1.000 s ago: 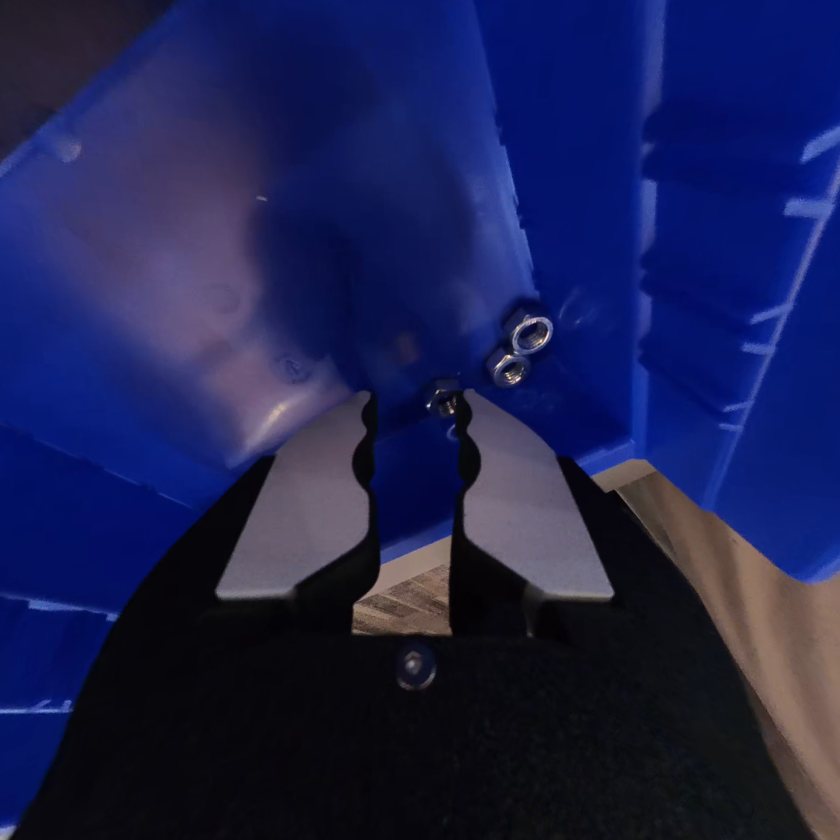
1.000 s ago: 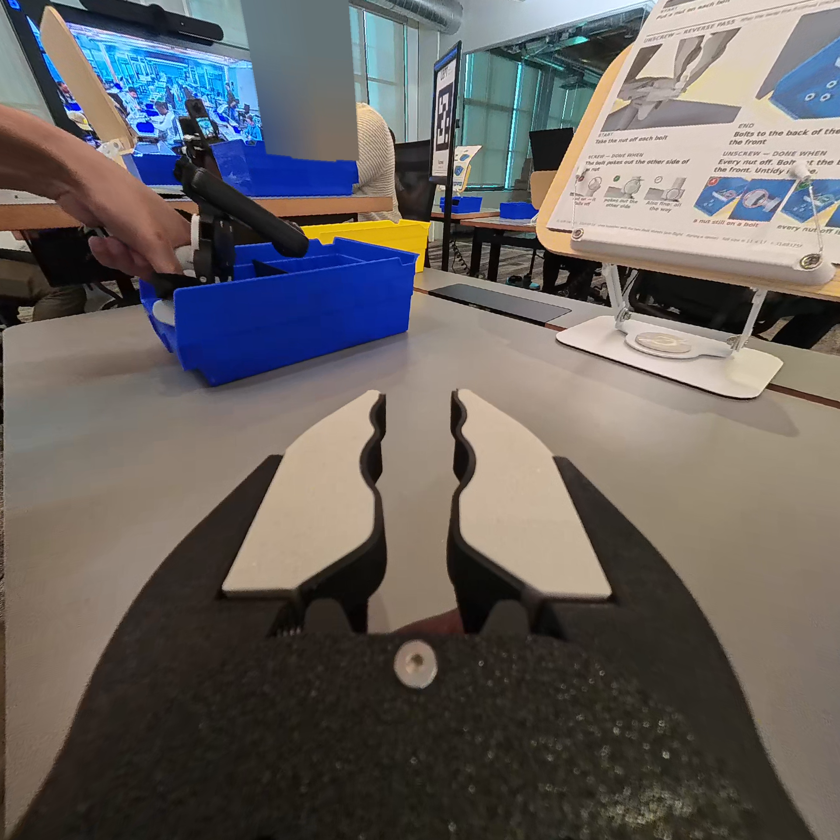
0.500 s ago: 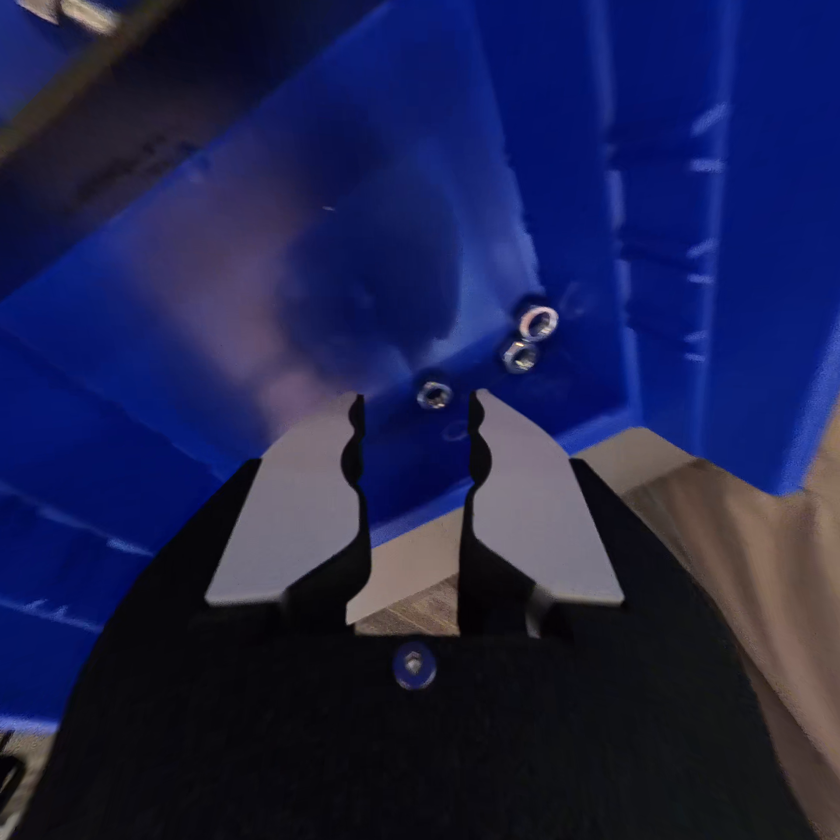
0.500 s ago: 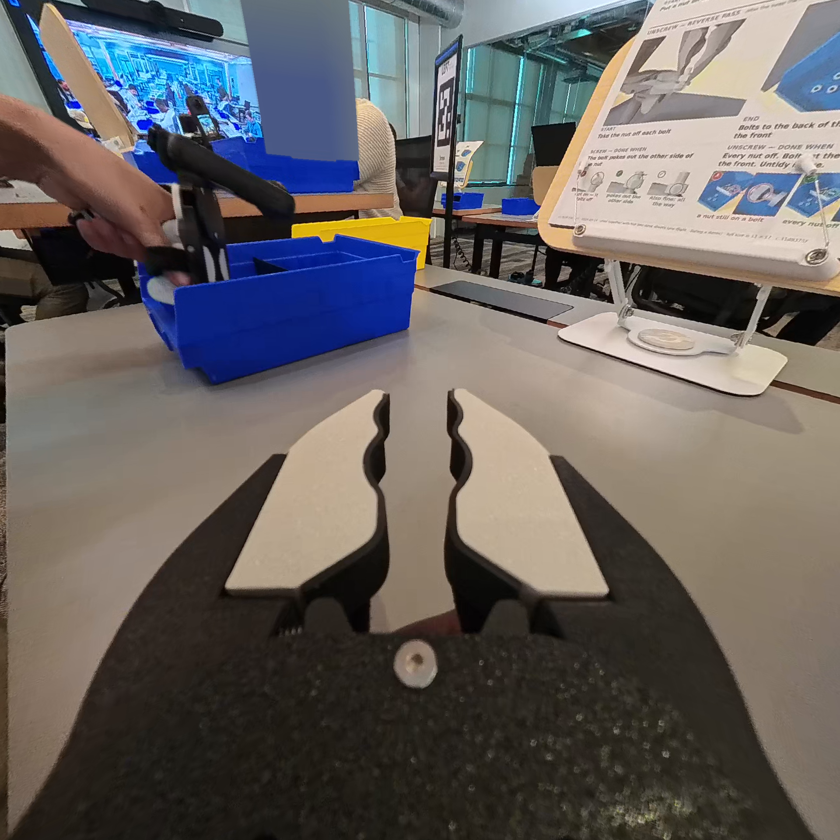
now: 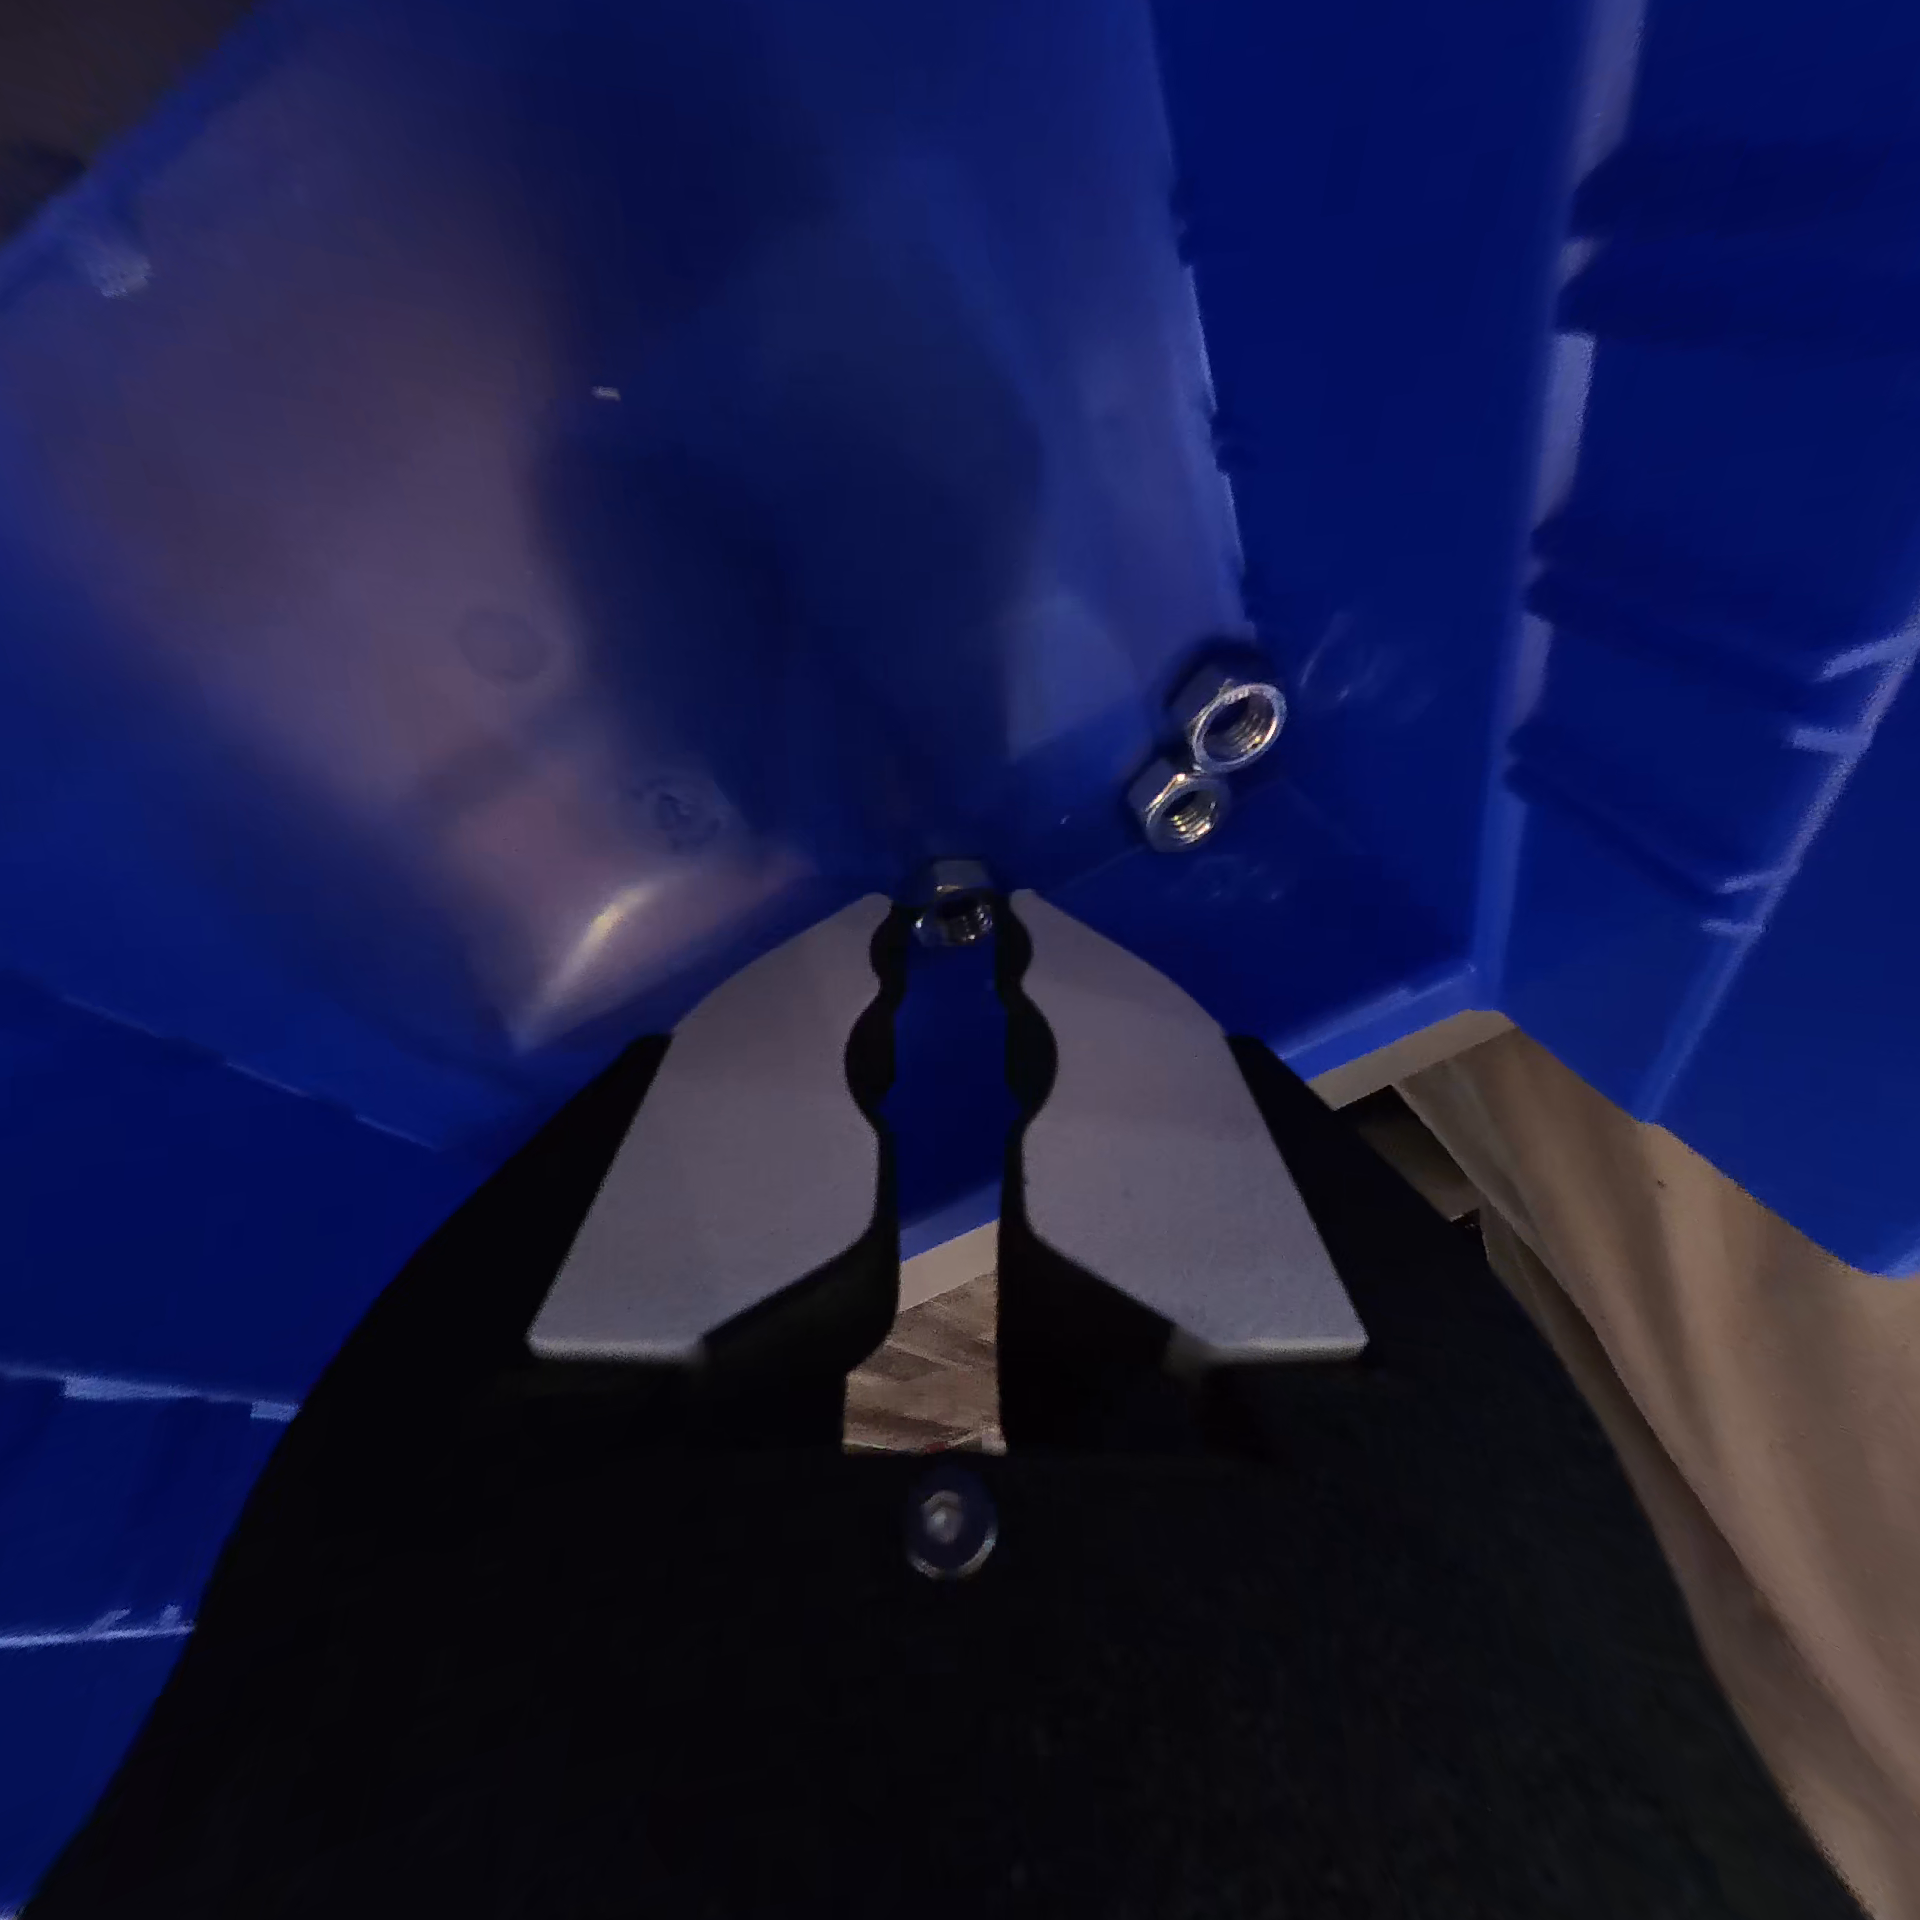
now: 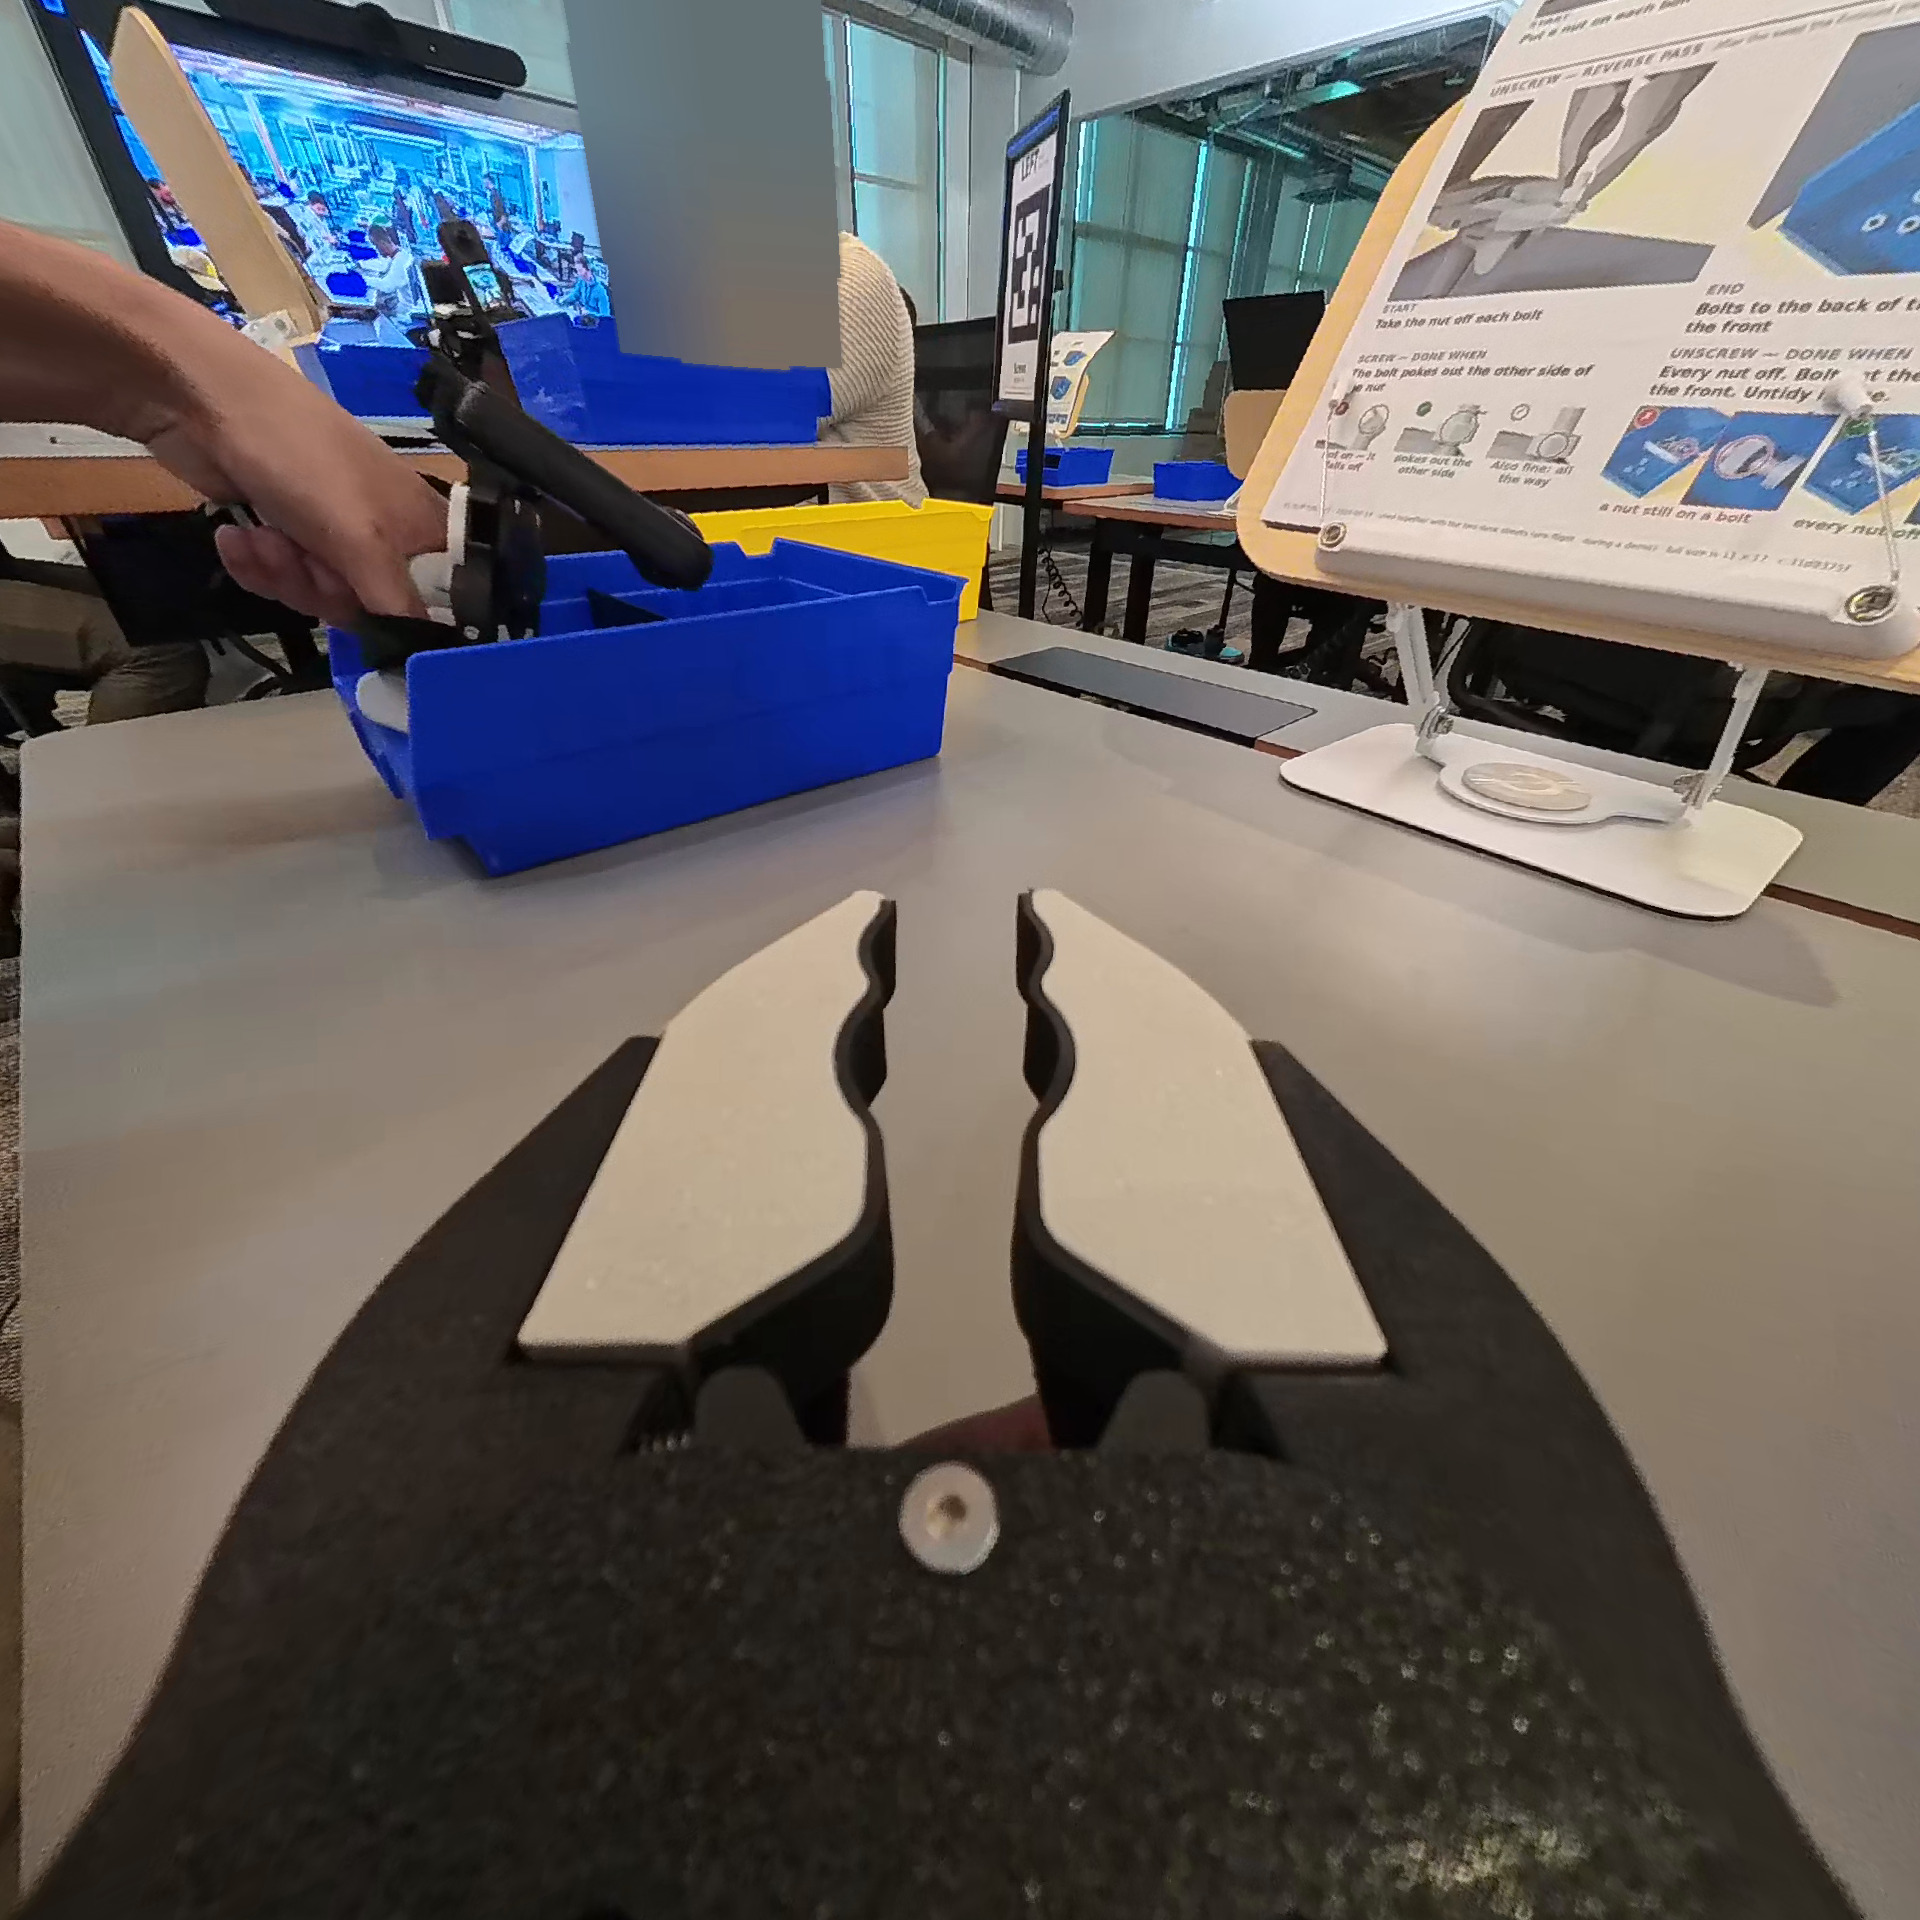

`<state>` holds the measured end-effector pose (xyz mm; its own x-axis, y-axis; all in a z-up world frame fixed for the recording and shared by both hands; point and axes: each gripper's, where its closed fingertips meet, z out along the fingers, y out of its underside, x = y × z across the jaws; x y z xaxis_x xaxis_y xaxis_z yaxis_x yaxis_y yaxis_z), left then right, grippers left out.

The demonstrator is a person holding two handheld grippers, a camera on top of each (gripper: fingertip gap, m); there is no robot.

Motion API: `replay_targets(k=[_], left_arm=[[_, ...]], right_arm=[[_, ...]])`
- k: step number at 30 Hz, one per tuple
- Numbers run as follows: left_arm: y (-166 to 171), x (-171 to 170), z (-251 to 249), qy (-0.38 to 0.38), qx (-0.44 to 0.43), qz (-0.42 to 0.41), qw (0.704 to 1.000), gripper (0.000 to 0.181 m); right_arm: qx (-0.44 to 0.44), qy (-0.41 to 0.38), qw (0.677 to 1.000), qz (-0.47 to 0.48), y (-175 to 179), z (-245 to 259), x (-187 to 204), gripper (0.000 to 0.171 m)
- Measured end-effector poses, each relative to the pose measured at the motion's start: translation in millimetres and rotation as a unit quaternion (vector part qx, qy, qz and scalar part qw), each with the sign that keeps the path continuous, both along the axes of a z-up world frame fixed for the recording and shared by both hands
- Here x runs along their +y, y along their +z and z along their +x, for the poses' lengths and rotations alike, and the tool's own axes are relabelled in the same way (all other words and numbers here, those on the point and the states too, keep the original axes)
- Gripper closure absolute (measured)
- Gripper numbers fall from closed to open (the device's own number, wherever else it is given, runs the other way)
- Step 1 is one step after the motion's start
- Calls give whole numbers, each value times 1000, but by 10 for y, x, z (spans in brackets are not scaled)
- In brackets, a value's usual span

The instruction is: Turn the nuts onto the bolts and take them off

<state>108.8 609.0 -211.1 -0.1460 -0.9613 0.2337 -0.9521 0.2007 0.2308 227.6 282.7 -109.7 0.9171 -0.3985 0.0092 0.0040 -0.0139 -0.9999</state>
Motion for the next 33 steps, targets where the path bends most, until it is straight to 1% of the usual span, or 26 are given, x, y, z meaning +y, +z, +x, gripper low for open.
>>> replay_targets(k=[3, 5, 9, 16, 19, 21, 23, 25, 28, 31, 33], left_arm=[[3, 2, 3, 1, -9, -1, 1000, 167], [18, 29, 31, 1, -28, 2, 1000, 177], [26, 4, 37, 17, -50, -21, 998, 177], [113, 164, 186, 27, -99, 5, 995, 177], [243, 221, 294, 17, -133, 17, 991, 177], [403, 227, 425, 10, -189, 18, 982, 177], [624, 259, 577, 6, -267, 40, 963, 177], [881, 218, 677, 9, -342, 52, 938, 177], [1290, 40, 773, 12, -470, 62, 881, 178], [1568, -302, 774, 26, -574, 46, 817, 178], [1618, -574, 761, 37, -616, 33, 786, 178]], right_arm=[[0, 1, 1000, 0, 1, -4, -1, 150], [0, 1, 1000, 0, 1, -4, -1, 151], [0, 2, 1000, 0, 2, -5, -1, 151], [2, 1, 1000, -1, -3, 1, 1, 152], [4, 1, 1000, 1, -2, 7, -3, 152], [5, 1, 1000, 2, -1, 10, -6, 152], [5, 0, 1000, 1, -2, 10, -5, 152], [3, 1, 1000, 0, -4, 6, 0, 152], [0, 0, 1000, -2, -4, 2, 5, 153], [-8, -7, 1000, -3, 6, 16, -7, 153], [-15, -10, 1000, -4, 11, 20, -8, 154]])
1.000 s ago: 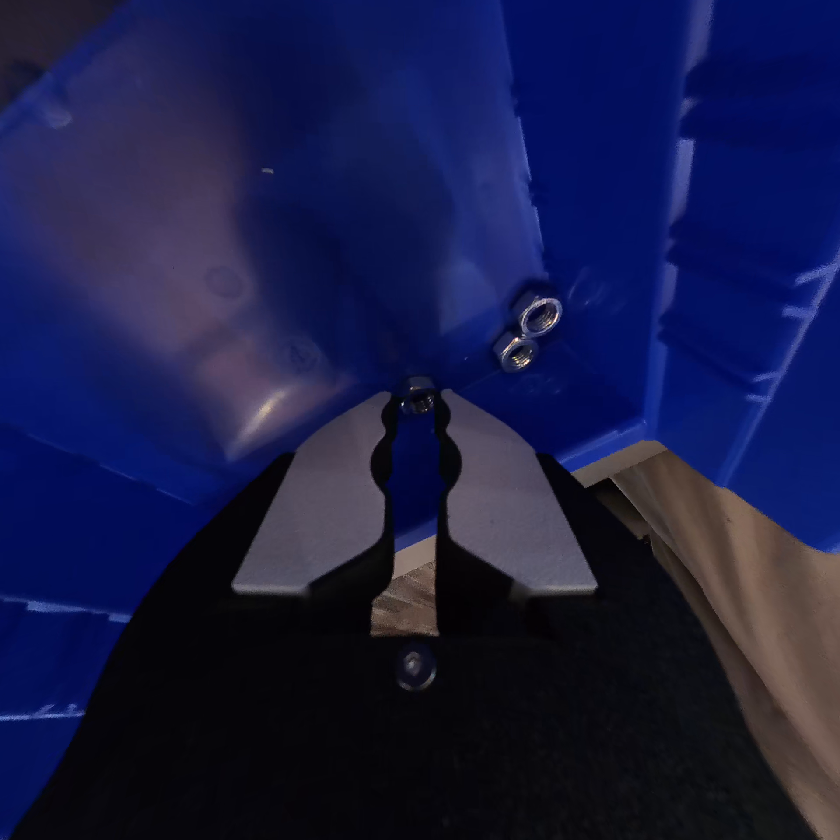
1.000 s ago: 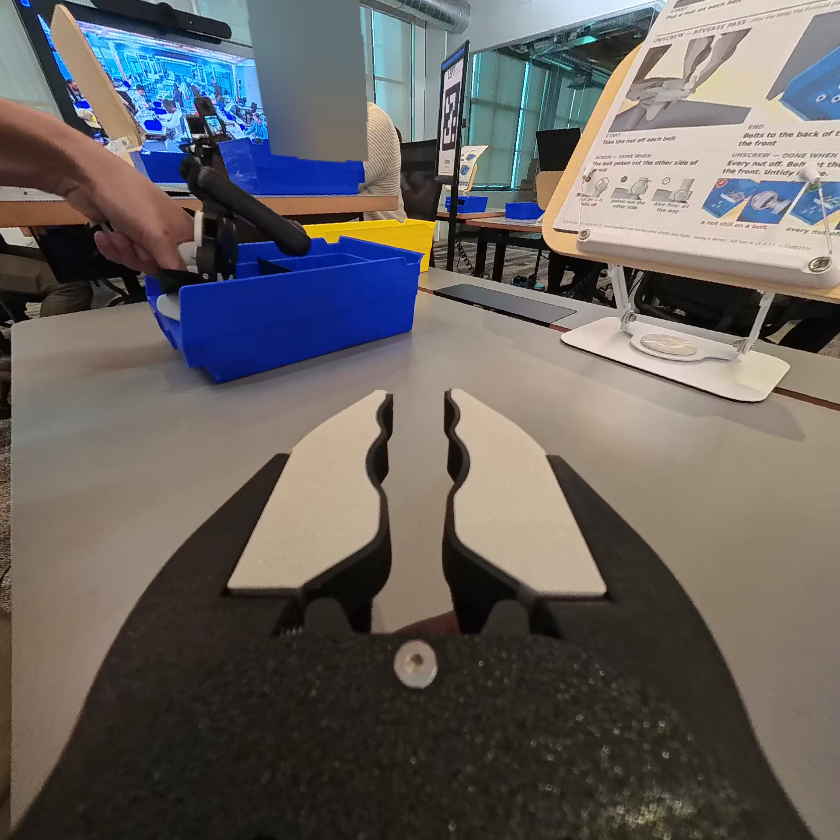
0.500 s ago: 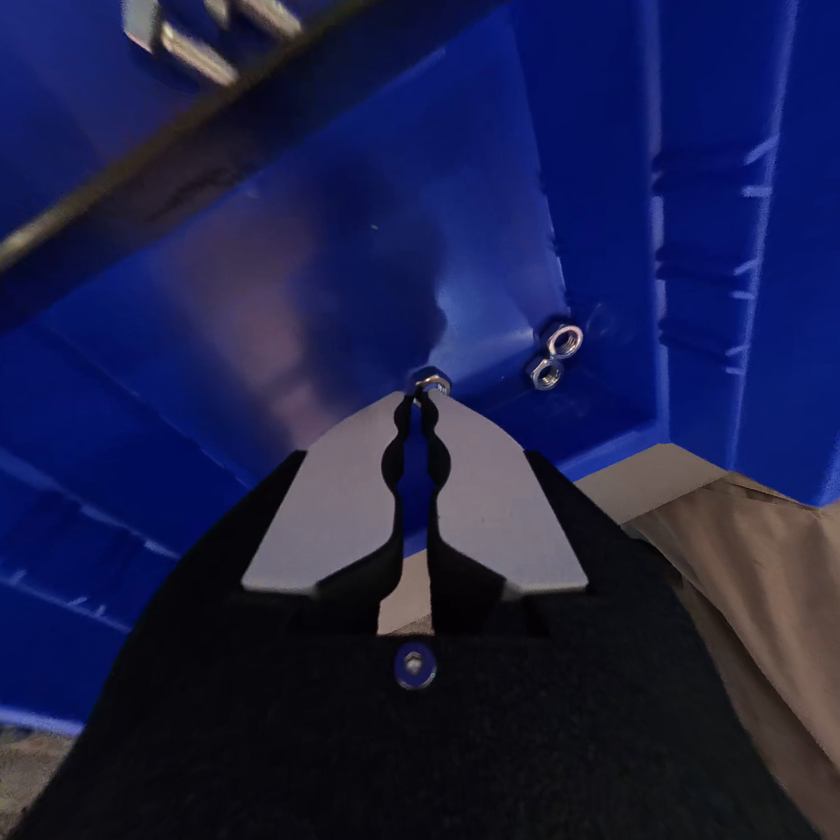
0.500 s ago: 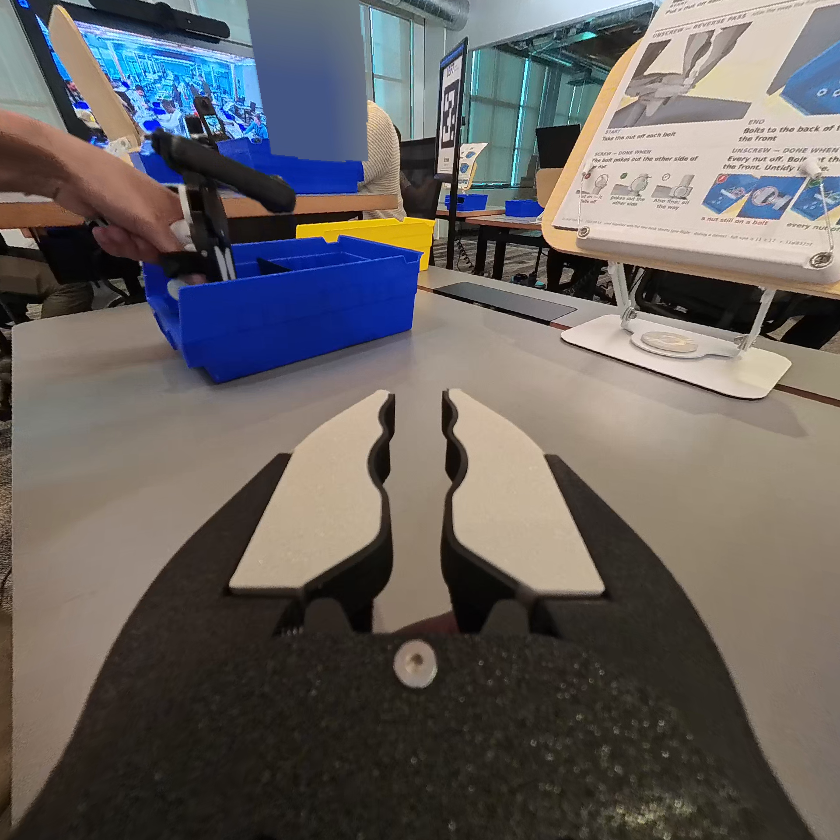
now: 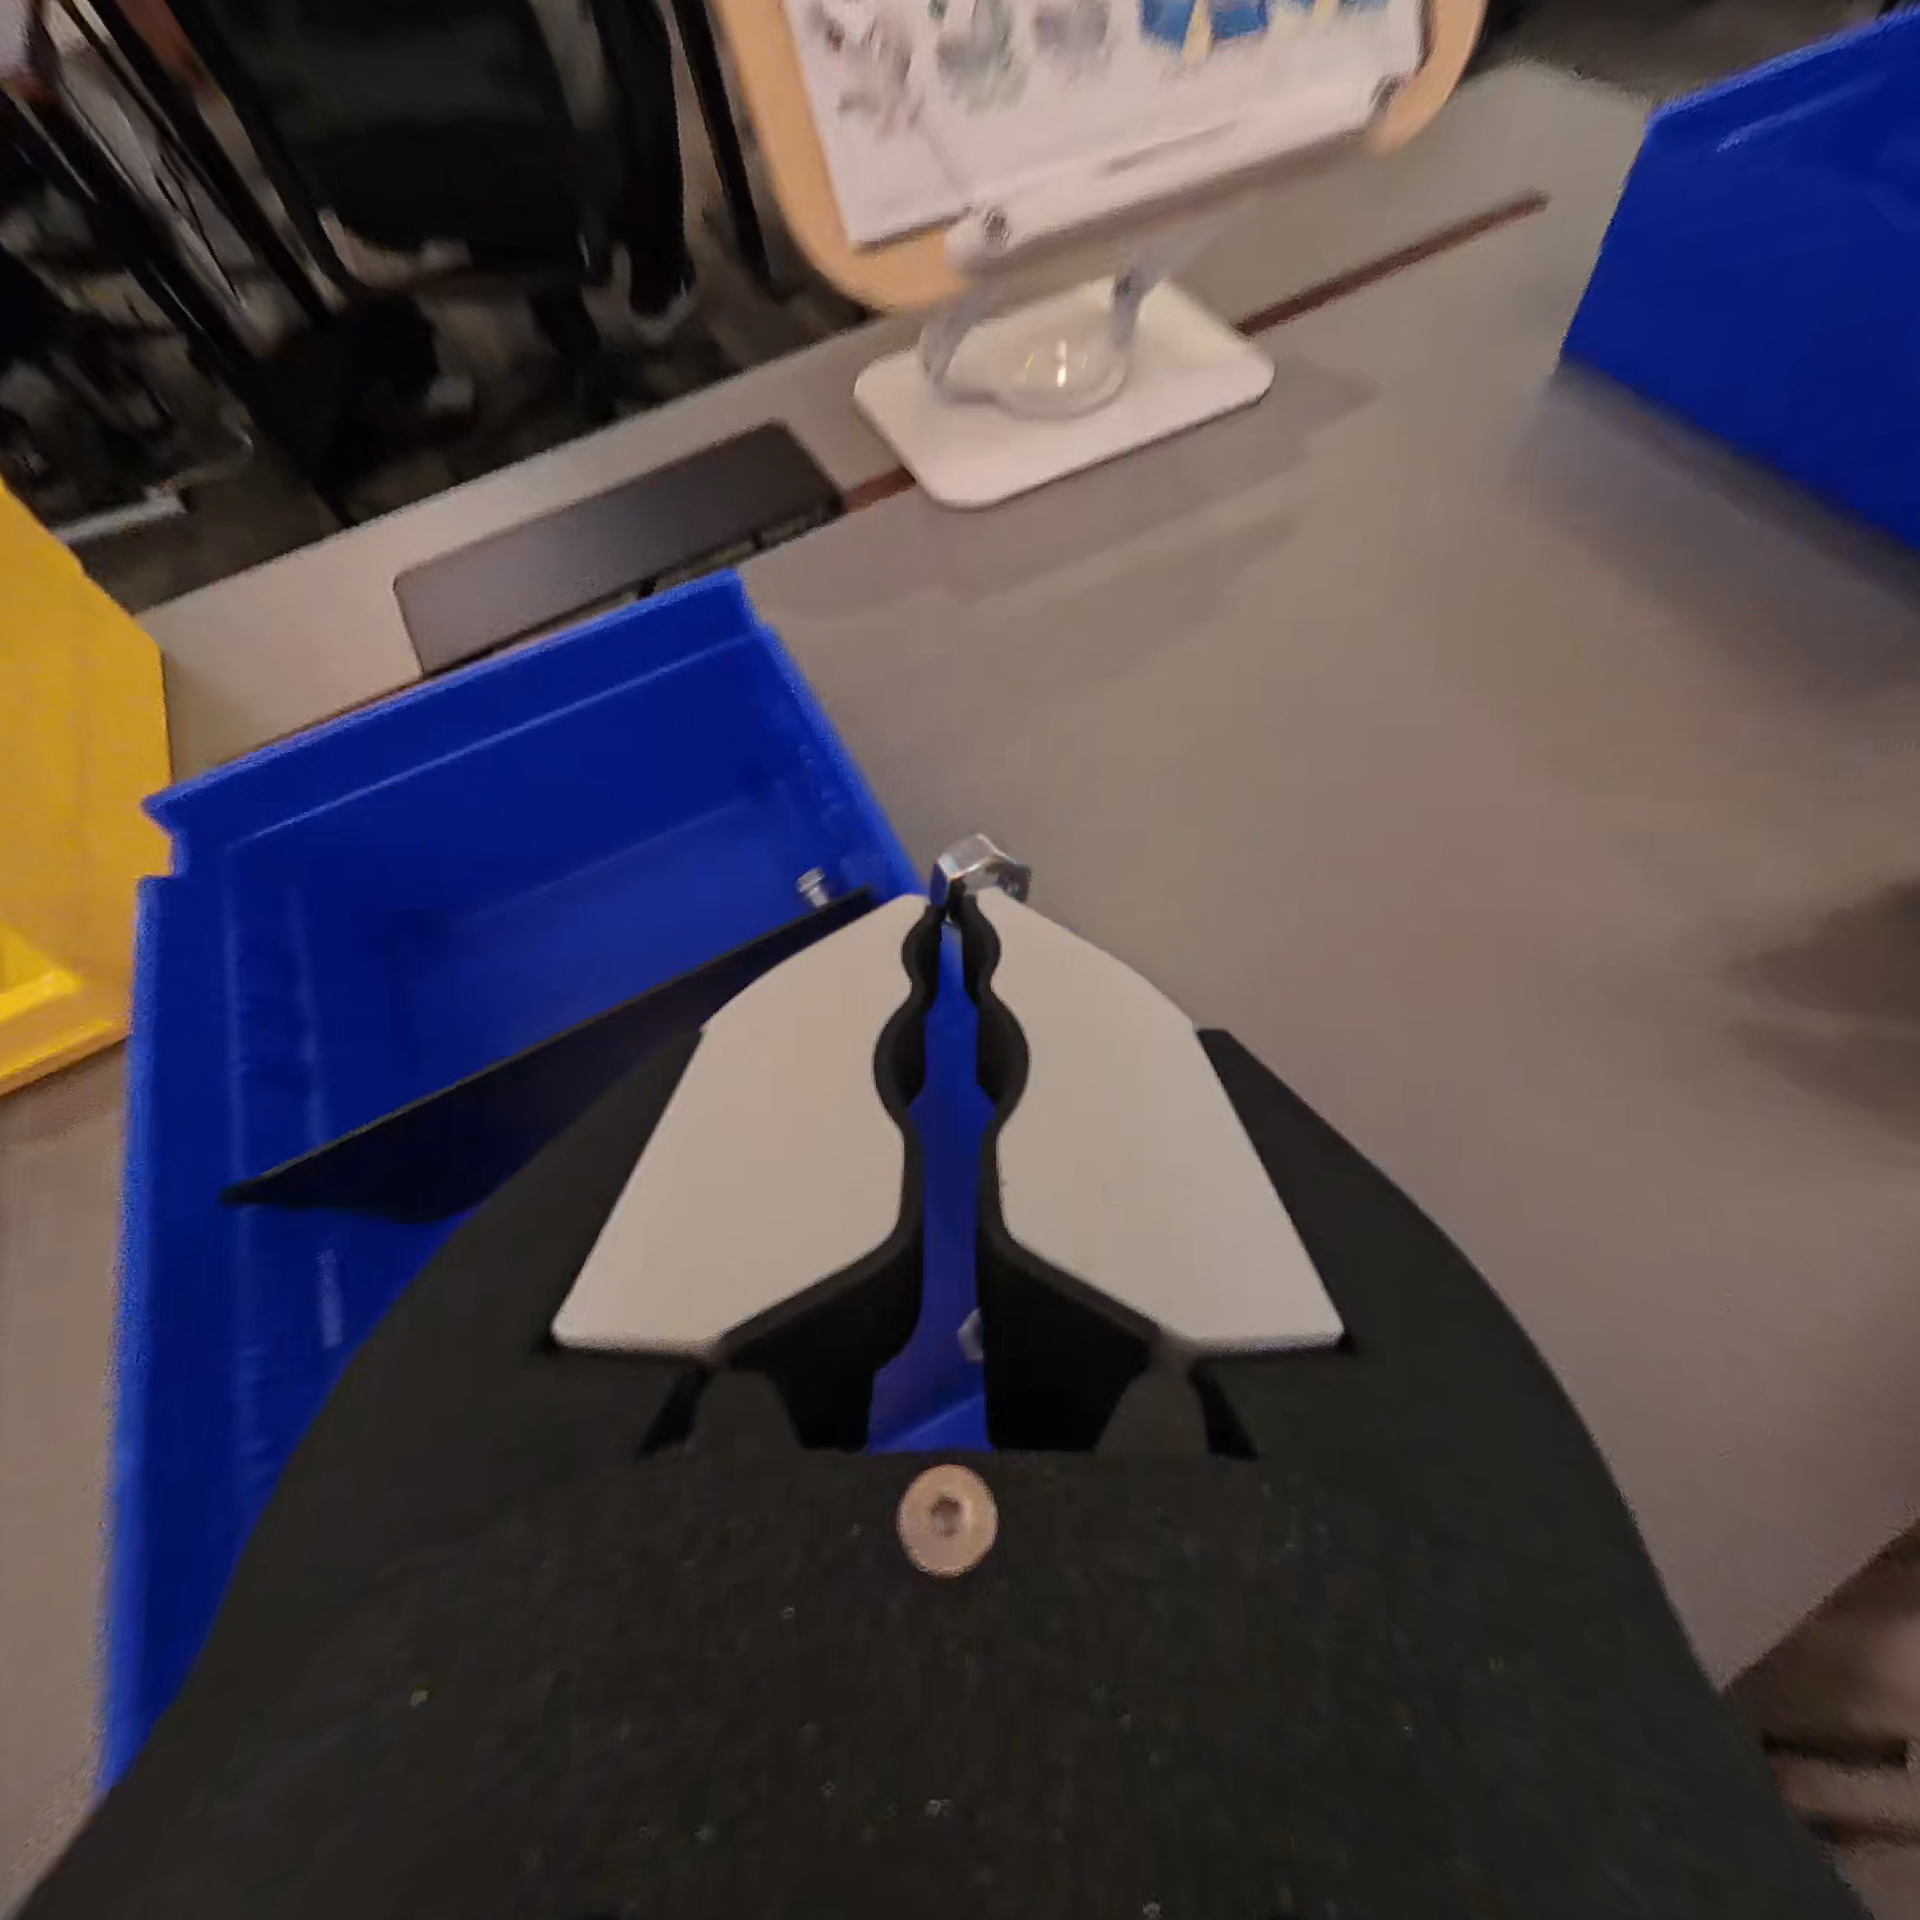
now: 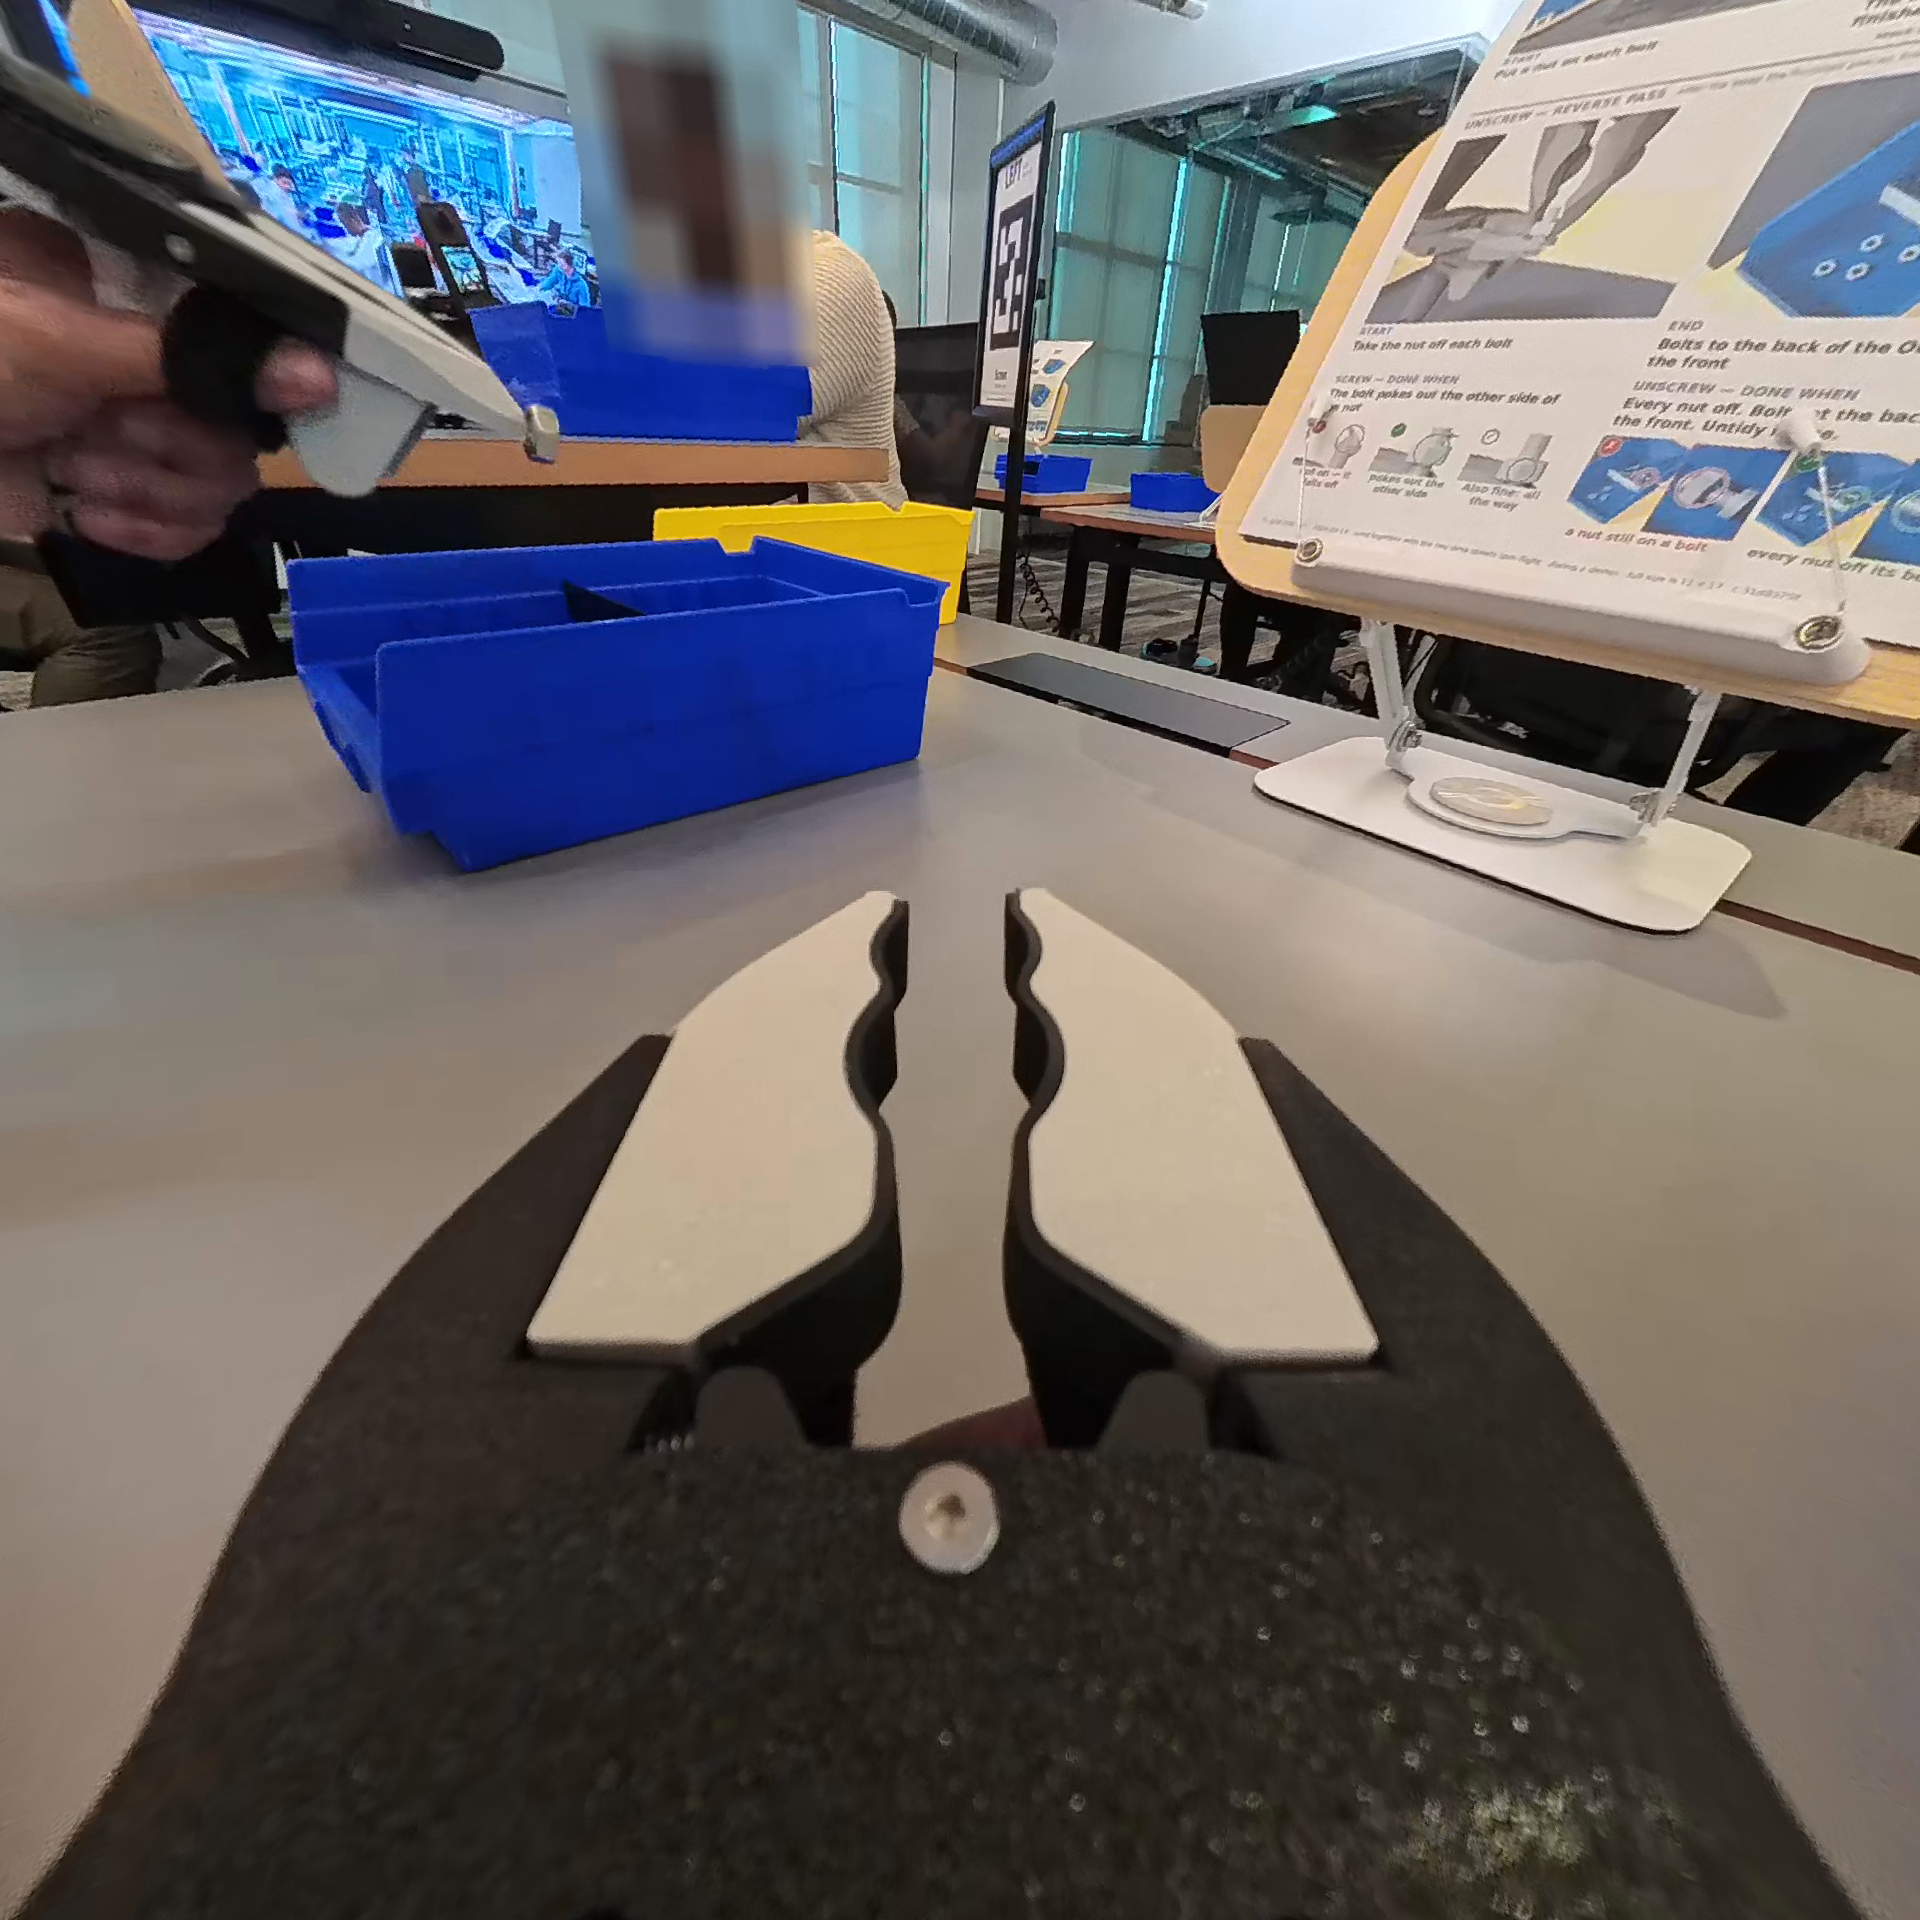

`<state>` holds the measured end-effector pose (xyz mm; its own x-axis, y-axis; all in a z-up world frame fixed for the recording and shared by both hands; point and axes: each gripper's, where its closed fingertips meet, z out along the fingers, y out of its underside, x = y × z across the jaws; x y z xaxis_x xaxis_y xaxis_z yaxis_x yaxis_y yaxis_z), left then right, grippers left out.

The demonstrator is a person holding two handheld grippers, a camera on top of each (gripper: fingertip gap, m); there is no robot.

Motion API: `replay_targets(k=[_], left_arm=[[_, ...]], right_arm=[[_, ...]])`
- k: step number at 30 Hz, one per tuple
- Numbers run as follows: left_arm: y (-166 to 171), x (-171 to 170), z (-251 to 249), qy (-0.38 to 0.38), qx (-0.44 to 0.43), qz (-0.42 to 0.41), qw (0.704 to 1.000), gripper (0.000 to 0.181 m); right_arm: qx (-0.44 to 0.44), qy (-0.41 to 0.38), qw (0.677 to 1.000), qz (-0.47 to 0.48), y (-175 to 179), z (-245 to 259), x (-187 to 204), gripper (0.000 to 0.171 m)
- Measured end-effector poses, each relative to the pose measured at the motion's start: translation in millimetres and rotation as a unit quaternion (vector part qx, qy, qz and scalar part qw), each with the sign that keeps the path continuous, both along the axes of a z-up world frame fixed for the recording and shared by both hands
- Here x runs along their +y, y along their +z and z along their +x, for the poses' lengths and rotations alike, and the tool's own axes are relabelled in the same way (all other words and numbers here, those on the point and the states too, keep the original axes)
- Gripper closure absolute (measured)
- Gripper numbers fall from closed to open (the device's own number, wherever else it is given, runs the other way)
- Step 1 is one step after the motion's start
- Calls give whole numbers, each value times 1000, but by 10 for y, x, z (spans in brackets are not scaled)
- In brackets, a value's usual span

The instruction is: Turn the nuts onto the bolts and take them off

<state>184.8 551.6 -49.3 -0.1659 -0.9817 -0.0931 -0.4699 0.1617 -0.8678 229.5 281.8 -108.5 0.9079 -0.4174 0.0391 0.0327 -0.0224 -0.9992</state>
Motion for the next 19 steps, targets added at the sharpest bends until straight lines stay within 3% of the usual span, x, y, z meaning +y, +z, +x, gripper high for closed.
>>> replay_targets(k=[4, 9, 13, 19], left_arm=[[-89, -514, 34, -8, -59, -21, 998, 178], [-211, -1100, 435, -75, -33, -47, 996, 178], [-333, -1453, 1012, -147, 39, 3, 988, 178], [-902, -1725, 1708, -270, 253, 81, 925, 179]], right_arm=[[-6, -9, 1000, -2, 2, 20, -3, 154], [-6, -34, 999, 0, 8, 99, -55, 154], [-1, -43, 999, 7, 17, 130, -99, 154], [6, -47, 999, 17, 29, 135, -140, 154]])
